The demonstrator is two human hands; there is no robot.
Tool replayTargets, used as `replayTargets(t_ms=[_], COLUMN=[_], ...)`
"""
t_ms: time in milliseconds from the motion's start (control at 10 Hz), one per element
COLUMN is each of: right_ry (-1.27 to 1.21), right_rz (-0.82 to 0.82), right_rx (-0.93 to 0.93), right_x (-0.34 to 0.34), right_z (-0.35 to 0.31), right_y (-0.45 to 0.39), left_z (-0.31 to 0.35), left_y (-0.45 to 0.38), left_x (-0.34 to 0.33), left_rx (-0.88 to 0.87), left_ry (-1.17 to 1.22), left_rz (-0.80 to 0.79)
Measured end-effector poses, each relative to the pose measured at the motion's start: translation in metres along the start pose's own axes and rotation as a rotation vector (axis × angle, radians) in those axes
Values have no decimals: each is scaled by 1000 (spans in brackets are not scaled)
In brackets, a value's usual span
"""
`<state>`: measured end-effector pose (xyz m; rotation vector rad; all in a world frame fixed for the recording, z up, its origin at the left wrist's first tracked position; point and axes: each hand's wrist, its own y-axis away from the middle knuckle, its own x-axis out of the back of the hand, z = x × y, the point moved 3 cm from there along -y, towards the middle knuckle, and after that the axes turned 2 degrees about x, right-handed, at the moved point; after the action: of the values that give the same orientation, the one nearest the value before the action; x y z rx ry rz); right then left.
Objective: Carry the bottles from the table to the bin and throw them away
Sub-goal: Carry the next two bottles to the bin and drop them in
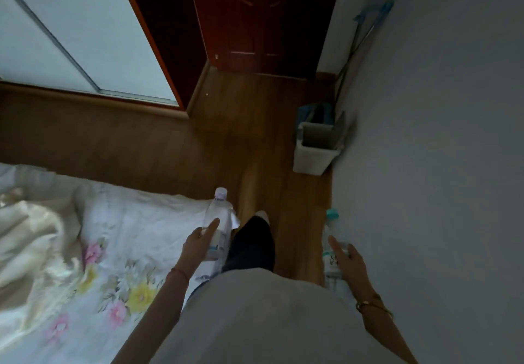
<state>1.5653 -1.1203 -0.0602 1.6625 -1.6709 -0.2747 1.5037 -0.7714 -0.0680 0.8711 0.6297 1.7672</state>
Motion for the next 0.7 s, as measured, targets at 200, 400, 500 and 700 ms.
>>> replayTargets(t_ms=[200,400,500,700], right_ry=[-6,-59,-105,-179], right_rz=[52,90,94,194], right_rx=[-1,39,10,2], right_x=[-7,-21,-35,-33], right_z=[-128,-244,-269,-336], right_y=[-126,-212,-255,-360], left_z=[159,292,328,431], left_y=[-99,-188,-233,-331], left_x=[23,35,29,2], left_rx=[-52,-51,-21,-35], left_ry=[72,23,24,-41], left_rz=[47,-9,-30,-61])
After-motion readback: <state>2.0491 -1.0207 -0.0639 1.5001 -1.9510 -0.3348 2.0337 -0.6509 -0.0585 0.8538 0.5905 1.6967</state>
